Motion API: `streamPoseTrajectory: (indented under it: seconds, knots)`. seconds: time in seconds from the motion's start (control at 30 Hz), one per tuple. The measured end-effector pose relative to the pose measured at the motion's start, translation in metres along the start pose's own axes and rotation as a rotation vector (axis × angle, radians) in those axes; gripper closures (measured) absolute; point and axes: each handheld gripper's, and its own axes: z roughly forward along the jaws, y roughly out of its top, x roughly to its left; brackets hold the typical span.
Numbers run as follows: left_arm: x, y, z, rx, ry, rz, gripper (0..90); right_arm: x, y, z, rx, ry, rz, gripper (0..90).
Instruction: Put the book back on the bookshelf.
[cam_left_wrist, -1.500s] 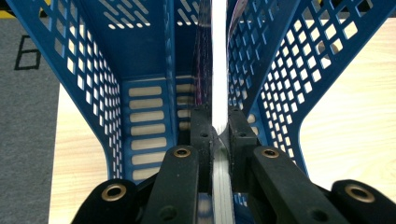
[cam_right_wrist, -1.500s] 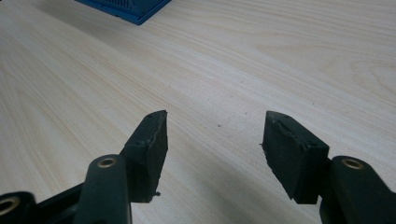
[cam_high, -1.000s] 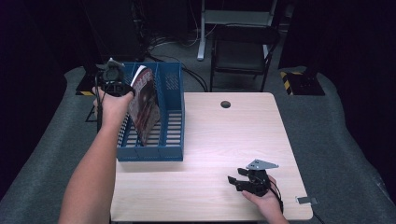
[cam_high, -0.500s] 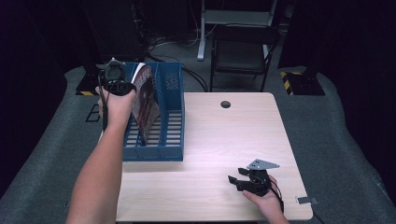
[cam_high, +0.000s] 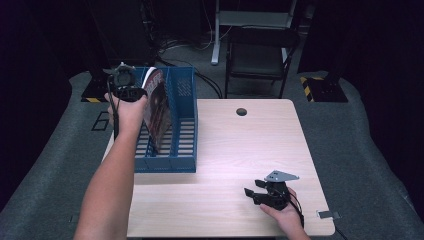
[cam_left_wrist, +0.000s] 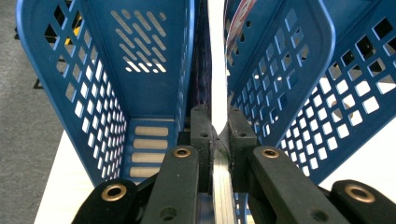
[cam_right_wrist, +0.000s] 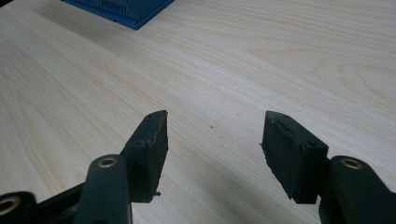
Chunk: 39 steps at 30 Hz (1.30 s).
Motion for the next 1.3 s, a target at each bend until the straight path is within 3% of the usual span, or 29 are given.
streamPoseTrajectory:
  seconds: [0.13,0.27,0.4,0.7,0.83,1.07,1.3]
  knots:
    - [0.001,-0.001,0.001,-0.017,0.001,-0.013,84.1,-0.001,0.000,0.000,-0.005,0.000,0.000,40.5]
    - [0.003,-0.005,0.005,-0.004,0.006,0.003,84.1,0.000,0.000,0.000,-0.008,-0.005,-0.002,40.5]
    - [0.004,-0.007,0.006,-0.024,0.007,0.006,83.8,0.000,0.000,0.000,-0.006,0.000,-0.009,40.5]
    - [0.005,-0.009,0.007,-0.013,-0.014,0.008,79.8,0.000,0.000,0.000,0.002,0.000,-0.011,40.5]
    - [0.004,-0.010,0.008,0.005,-0.014,0.020,74.2,0.001,0.000,0.001,0.003,0.001,-0.003,40.5]
    - [0.005,-0.010,0.007,-0.014,0.009,0.020,62.4,0.001,0.000,0.001,0.003,0.003,-0.005,40.5]
    - [0.012,-0.011,0.007,0.005,-0.004,0.026,53.0,0.002,0.000,0.002,-0.001,-0.006,-0.001,40.4]
